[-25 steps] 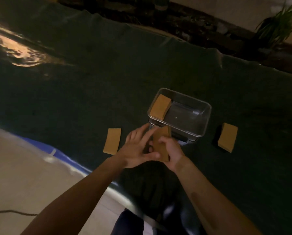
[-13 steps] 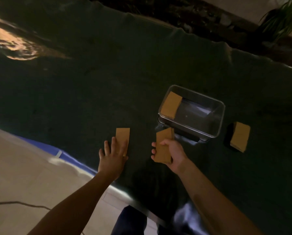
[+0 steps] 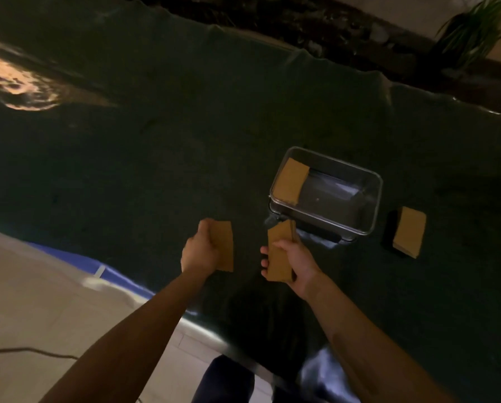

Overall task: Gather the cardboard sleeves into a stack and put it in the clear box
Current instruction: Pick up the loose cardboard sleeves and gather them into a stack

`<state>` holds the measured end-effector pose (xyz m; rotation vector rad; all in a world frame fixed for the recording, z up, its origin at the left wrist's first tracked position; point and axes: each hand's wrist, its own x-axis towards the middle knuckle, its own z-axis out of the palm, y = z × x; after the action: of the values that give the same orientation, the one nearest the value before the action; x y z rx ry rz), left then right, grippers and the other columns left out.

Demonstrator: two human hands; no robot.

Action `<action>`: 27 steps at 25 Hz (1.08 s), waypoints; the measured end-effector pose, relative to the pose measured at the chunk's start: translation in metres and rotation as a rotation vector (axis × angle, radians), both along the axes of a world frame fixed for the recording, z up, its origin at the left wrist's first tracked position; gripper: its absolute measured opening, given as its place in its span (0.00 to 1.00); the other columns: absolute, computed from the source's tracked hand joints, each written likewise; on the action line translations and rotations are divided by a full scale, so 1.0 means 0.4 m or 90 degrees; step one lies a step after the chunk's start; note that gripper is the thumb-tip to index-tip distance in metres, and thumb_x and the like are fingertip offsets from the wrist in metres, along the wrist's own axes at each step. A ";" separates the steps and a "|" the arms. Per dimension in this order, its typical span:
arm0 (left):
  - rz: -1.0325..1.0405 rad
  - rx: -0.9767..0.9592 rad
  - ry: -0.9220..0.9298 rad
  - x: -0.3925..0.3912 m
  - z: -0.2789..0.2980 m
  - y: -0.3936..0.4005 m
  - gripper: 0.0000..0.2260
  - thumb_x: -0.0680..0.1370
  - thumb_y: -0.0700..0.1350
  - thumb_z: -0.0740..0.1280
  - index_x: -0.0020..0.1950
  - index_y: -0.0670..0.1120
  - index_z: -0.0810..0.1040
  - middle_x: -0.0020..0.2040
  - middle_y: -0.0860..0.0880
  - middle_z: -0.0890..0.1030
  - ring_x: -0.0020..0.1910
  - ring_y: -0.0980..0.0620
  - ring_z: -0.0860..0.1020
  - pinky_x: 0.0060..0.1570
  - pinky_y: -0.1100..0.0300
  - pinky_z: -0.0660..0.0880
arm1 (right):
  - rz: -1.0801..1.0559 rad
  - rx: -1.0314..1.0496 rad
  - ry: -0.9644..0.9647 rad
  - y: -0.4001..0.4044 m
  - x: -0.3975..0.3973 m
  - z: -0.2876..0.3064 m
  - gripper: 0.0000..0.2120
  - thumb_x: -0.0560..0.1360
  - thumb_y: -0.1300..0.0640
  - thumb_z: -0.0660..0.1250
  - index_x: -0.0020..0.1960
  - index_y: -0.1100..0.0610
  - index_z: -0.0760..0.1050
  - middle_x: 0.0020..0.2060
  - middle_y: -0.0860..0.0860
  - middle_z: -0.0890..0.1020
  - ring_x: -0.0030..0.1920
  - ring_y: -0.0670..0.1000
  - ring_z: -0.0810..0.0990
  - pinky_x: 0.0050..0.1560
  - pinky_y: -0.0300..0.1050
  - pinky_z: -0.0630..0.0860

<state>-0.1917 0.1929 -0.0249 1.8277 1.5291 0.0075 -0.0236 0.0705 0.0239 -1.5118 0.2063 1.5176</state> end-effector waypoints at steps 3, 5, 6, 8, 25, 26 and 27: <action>0.071 -0.173 -0.268 0.030 0.062 -0.029 0.23 0.77 0.35 0.66 0.69 0.52 0.70 0.46 0.48 0.82 0.45 0.51 0.81 0.37 0.59 0.76 | 0.045 0.027 -0.045 0.003 0.007 0.024 0.12 0.77 0.49 0.68 0.60 0.42 0.72 0.51 0.56 0.82 0.39 0.54 0.81 0.45 0.54 0.80; 0.046 -0.229 -0.344 0.060 0.101 -0.053 0.16 0.78 0.39 0.68 0.63 0.53 0.76 0.45 0.50 0.83 0.43 0.56 0.81 0.34 0.67 0.74 | 0.073 0.043 -0.079 -0.003 0.014 0.044 0.11 0.75 0.45 0.70 0.56 0.36 0.74 0.48 0.55 0.82 0.38 0.53 0.79 0.44 0.52 0.79; 0.031 -0.240 -0.359 0.074 0.119 -0.060 0.12 0.78 0.40 0.68 0.60 0.53 0.78 0.47 0.50 0.83 0.43 0.55 0.81 0.32 0.68 0.73 | 0.078 0.057 -0.086 -0.010 0.021 0.054 0.10 0.74 0.44 0.71 0.53 0.35 0.74 0.47 0.55 0.81 0.38 0.52 0.78 0.44 0.51 0.78; 0.010 -0.255 -0.368 0.098 0.148 -0.061 0.09 0.79 0.42 0.67 0.57 0.53 0.79 0.49 0.49 0.83 0.44 0.54 0.80 0.32 0.66 0.72 | 0.084 0.083 -0.098 -0.027 0.044 0.068 0.14 0.74 0.46 0.72 0.56 0.35 0.74 0.49 0.55 0.82 0.40 0.53 0.79 0.47 0.51 0.79; -0.367 -0.012 -0.243 0.432 0.210 -0.266 0.11 0.78 0.49 0.68 0.61 0.53 0.78 0.50 0.55 0.81 0.38 0.60 0.81 0.42 0.59 0.80 | -0.155 0.129 -0.163 -0.240 0.215 0.100 0.07 0.78 0.50 0.67 0.54 0.39 0.75 0.50 0.53 0.84 0.47 0.55 0.84 0.38 0.51 0.84; -0.365 -0.016 -0.231 0.455 0.222 -0.270 0.18 0.77 0.51 0.68 0.66 0.55 0.73 0.56 0.55 0.77 0.41 0.61 0.80 0.42 0.61 0.78 | -0.143 0.131 -0.177 -0.259 0.234 0.099 0.07 0.78 0.50 0.67 0.55 0.40 0.75 0.49 0.54 0.84 0.43 0.54 0.85 0.38 0.52 0.84; -0.339 -0.089 -0.254 0.475 0.231 -0.272 0.24 0.76 0.52 0.69 0.71 0.57 0.68 0.60 0.54 0.72 0.44 0.61 0.78 0.42 0.63 0.75 | -0.121 0.135 -0.196 -0.274 0.251 0.097 0.09 0.78 0.51 0.67 0.56 0.41 0.75 0.46 0.54 0.85 0.39 0.53 0.85 0.38 0.51 0.84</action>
<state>-0.0019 0.0843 0.0677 1.9253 0.7288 0.0114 0.0767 -0.0391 0.0628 -1.4870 0.0063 1.1050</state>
